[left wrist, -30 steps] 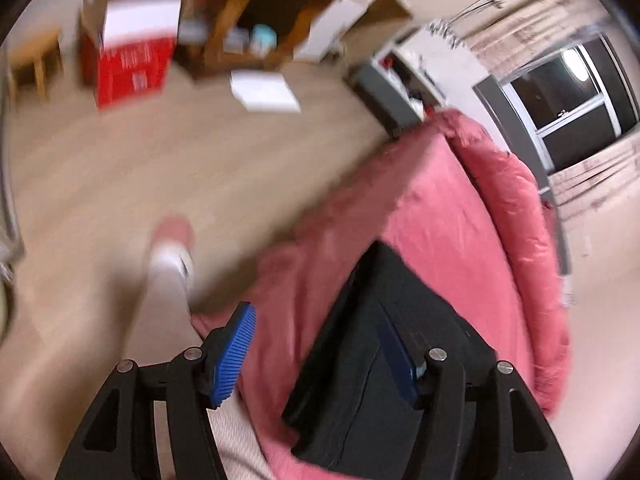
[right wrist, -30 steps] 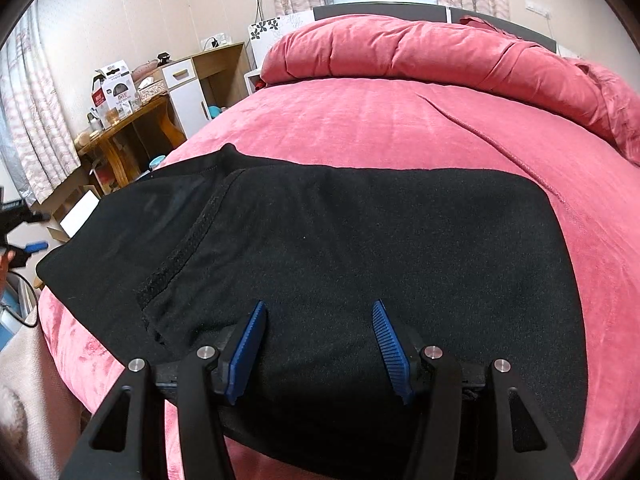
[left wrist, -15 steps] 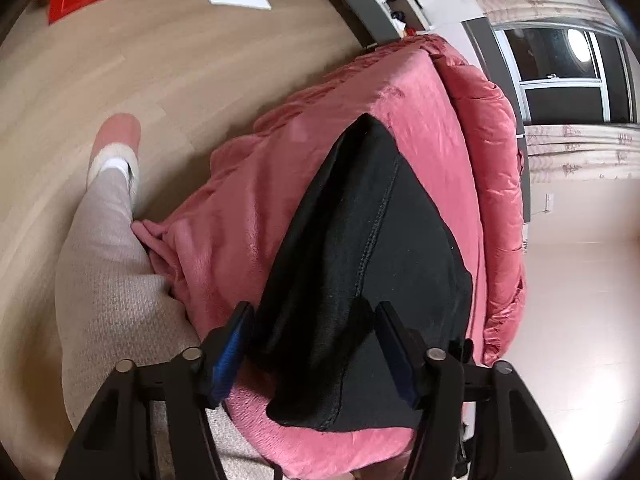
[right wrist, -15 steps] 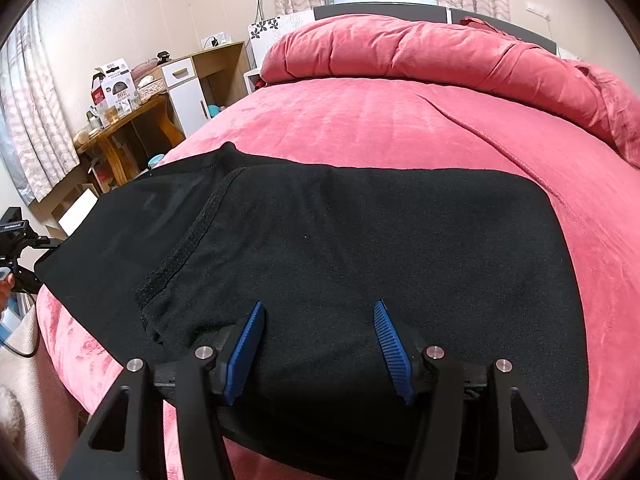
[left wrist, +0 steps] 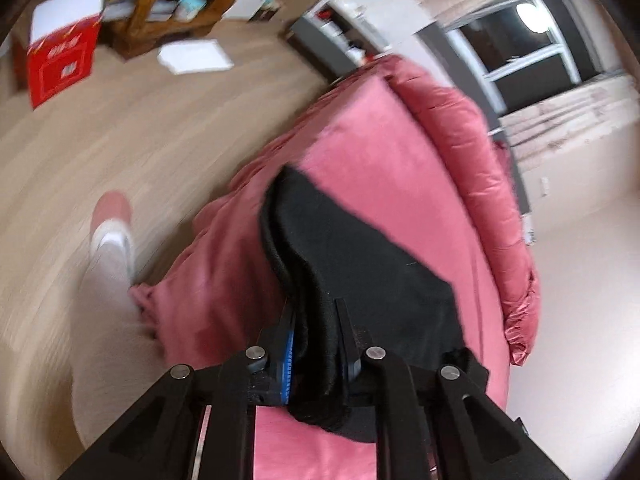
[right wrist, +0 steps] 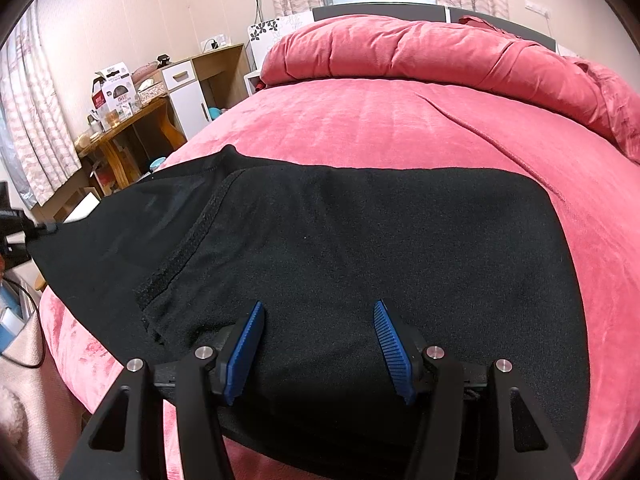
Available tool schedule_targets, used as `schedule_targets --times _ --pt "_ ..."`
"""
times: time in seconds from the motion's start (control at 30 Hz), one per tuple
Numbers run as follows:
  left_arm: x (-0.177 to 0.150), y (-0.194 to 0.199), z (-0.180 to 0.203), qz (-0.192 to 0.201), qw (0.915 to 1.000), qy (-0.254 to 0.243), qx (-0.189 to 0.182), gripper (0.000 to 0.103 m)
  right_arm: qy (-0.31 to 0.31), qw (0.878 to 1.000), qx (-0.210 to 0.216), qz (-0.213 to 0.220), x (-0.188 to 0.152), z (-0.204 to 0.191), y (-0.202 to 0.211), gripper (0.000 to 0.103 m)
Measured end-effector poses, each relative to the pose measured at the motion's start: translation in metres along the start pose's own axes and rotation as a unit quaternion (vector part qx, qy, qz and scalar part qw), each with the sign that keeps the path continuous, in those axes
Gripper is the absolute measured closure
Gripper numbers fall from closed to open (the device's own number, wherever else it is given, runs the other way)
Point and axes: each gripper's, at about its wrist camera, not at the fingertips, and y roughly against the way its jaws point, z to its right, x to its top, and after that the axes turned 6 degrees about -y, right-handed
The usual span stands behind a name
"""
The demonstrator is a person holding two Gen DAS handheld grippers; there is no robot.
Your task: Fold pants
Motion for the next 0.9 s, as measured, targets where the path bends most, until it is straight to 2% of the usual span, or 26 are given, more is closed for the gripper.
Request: schedule_targets --times 0.13,0.33,0.53,0.7,0.83,0.9 --pt "-0.001 0.02 0.044 0.044 0.9961 -0.059 -0.048 0.088 -0.001 1.0 0.001 0.0 0.0 0.0 0.0 0.044" --pt "-0.011 0.046 0.114 0.078 0.9785 -0.159 -0.106 0.088 -0.004 1.0 0.003 0.002 0.001 -0.001 0.001 0.044" --pt "-0.029 0.053 0.184 0.072 0.9557 -0.254 -0.131 0.088 -0.03 0.999 0.006 0.019 0.003 0.004 0.011 0.044" --pt "-0.047 0.045 0.244 0.052 0.9355 -0.301 -0.178 0.089 -0.087 0.995 0.0 0.048 0.009 0.023 0.028 0.044" --pt "-0.068 0.028 0.285 0.02 0.9179 -0.337 -0.209 0.089 -0.136 0.989 0.008 0.056 0.014 0.043 0.038 0.044" --pt "-0.084 0.014 0.309 -0.002 0.9056 -0.362 -0.221 0.089 -0.155 0.986 0.015 0.063 0.016 0.051 0.044 0.044"
